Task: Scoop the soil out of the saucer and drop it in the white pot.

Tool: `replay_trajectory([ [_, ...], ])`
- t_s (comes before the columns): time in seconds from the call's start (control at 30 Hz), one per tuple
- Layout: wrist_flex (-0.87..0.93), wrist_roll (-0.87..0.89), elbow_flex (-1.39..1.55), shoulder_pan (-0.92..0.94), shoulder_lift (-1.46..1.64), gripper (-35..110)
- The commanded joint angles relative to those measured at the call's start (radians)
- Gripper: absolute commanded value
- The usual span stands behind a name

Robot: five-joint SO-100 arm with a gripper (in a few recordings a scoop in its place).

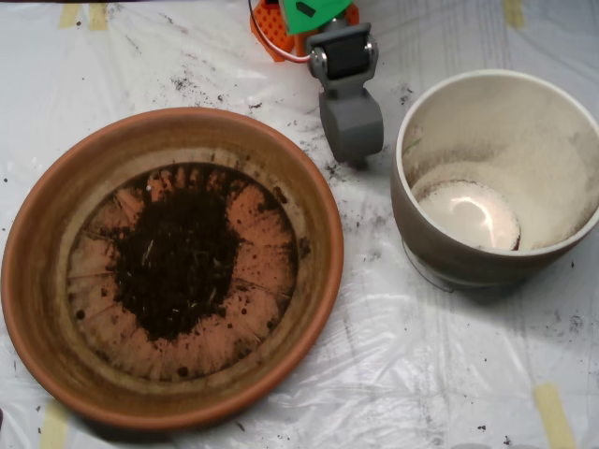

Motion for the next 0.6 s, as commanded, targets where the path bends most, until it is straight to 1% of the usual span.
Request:
replay_trajectory([
  [0.0, -0.011, 0.103, 0.002, 0.078, 0.072, 0],
  [0.57, -0.011, 0.103, 0.002, 0.077, 0.072, 0],
])
